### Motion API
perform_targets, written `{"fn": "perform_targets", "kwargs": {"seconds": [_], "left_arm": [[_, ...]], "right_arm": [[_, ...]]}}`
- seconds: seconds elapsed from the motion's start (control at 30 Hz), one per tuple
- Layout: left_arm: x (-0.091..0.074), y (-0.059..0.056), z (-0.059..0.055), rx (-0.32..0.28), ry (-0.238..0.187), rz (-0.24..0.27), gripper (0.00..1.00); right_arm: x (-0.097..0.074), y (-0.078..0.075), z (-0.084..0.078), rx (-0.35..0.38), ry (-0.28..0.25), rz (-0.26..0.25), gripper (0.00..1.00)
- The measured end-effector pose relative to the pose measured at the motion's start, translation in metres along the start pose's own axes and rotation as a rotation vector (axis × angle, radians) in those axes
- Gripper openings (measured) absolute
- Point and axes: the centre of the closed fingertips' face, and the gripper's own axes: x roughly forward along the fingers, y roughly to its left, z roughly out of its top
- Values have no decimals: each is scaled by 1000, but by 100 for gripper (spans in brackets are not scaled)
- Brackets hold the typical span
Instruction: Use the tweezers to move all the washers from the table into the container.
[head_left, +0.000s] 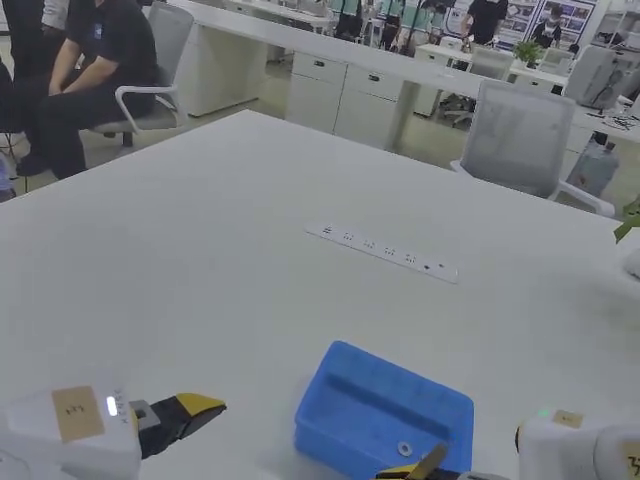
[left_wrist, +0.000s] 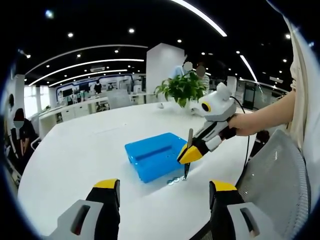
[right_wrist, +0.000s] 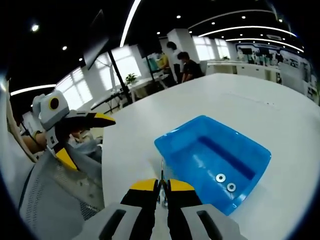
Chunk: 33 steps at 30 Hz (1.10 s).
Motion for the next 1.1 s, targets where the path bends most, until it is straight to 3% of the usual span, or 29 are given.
{"fn": "perform_targets", "kwargs": {"seconds": [0.37,0.53,0.7,0.9,1.1], "left_arm": [[0,-1,0,1,1,0,73],[0,0,0,3,1,1,73],[0,0,0,6,2,1,73],[0,0,0,4,1,3,72],[0,0,1,5,2,2,72]], "right_arm": [[2,5,-5,-69,25,0,4],[3,15,-7,-197,47,15,4],[3,16,-10,-338,75,-28,3],[4,17,-8,-299,50,-46,3],[-4,19,11,-237,-15,-34,3]]}}
